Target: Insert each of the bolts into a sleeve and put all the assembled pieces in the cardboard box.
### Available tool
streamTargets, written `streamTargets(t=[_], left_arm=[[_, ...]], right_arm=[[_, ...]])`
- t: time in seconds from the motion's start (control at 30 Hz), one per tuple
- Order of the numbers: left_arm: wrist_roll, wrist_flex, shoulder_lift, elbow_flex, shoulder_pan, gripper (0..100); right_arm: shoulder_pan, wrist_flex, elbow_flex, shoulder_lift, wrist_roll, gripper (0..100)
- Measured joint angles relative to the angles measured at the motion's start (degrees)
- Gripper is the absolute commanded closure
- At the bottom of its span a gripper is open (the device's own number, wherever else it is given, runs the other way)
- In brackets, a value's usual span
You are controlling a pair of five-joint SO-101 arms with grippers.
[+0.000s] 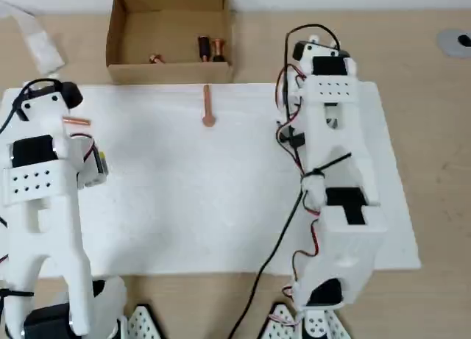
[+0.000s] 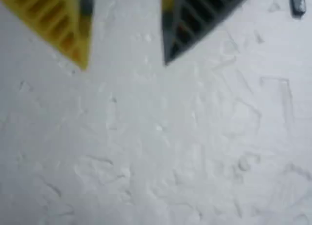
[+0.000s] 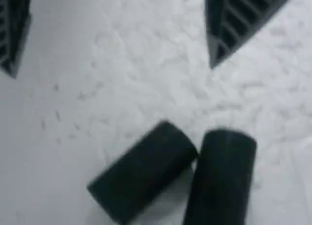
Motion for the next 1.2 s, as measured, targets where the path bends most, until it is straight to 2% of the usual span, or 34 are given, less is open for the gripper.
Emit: streamTargets(t=[0.2, 0.63, 0.83, 1.2], left_arm=[[0.0, 0.4, 0.0, 0.0, 0.0, 89], [0.0, 0.4, 0.0, 0.0, 0.0, 89], [0.0, 0.4, 0.0, 0.0, 0.0, 89], [0.0, 0.4, 0.0, 0.0, 0.0, 89]], right_arm=[[0.0, -3.1, 0.0, 0.1, -3.3, 71.0], [-1.4, -7.2, 0.4, 0.7, -3.6, 71.0], [-4.0, -8.1, -0.3, 6.5, -4.7, 71.0], [-3.9, -8.0, -9.6, 18.5, -6.2, 74.9]])
